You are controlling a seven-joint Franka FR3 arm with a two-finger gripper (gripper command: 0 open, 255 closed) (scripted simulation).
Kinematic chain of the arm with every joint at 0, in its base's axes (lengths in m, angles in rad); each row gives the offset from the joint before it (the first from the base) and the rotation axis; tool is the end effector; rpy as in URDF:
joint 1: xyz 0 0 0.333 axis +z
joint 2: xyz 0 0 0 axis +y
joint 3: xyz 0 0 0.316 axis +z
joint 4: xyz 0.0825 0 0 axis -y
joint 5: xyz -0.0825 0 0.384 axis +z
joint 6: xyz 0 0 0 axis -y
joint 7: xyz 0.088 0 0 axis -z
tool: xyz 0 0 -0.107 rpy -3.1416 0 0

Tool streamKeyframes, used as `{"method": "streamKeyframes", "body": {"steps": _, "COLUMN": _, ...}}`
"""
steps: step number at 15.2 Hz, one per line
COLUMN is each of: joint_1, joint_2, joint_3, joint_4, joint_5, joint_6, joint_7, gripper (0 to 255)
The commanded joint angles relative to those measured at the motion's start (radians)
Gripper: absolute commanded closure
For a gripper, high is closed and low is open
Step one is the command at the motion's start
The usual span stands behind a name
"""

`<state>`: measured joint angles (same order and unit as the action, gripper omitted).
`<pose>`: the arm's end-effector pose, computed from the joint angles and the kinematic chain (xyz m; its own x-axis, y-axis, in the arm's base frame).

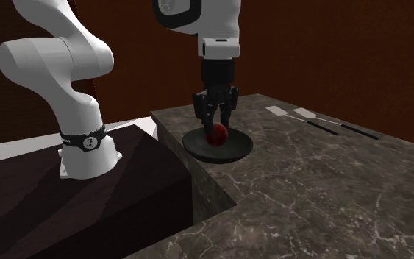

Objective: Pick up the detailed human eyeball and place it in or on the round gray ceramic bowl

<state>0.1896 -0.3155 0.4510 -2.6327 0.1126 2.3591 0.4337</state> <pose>0.3328 0.2416 0.3431 0.9931 0.1095 0.0409 0.1078 -0.9933 0.0416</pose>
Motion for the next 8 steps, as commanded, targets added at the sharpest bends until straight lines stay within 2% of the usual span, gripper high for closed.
{"method": "streamKeyframes", "body": {"steps": 1, "joint_1": 0.0, "joint_2": 0.0, "joint_3": 0.0, "joint_4": -0.001, "joint_5": 0.0, "joint_6": 0.001, "joint_7": 0.0, "gripper": 255}}
{"method": "streamKeyframes", "body": {"steps": 4, "joint_1": 0.0, "joint_2": 0.0, "joint_3": 0.0, "joint_4": -0.001, "joint_5": 0.0, "joint_6": 0.001, "joint_7": 0.0, "gripper": 255}}
{"method": "streamKeyframes", "body": {"steps": 5, "joint_1": 0.0, "joint_2": 0.0, "joint_3": 0.0, "joint_4": -0.001, "joint_5": 0.0, "joint_6": 0.001, "joint_7": 0.0, "gripper": 0}}
{"method": "streamKeyframes", "body": {"steps": 8, "joint_1": 0.0, "joint_2": 0.0, "joint_3": 0.0, "joint_4": -0.001, "joint_5": 0.0, "joint_6": 0.001, "joint_7": 0.0, "gripper": 0}}
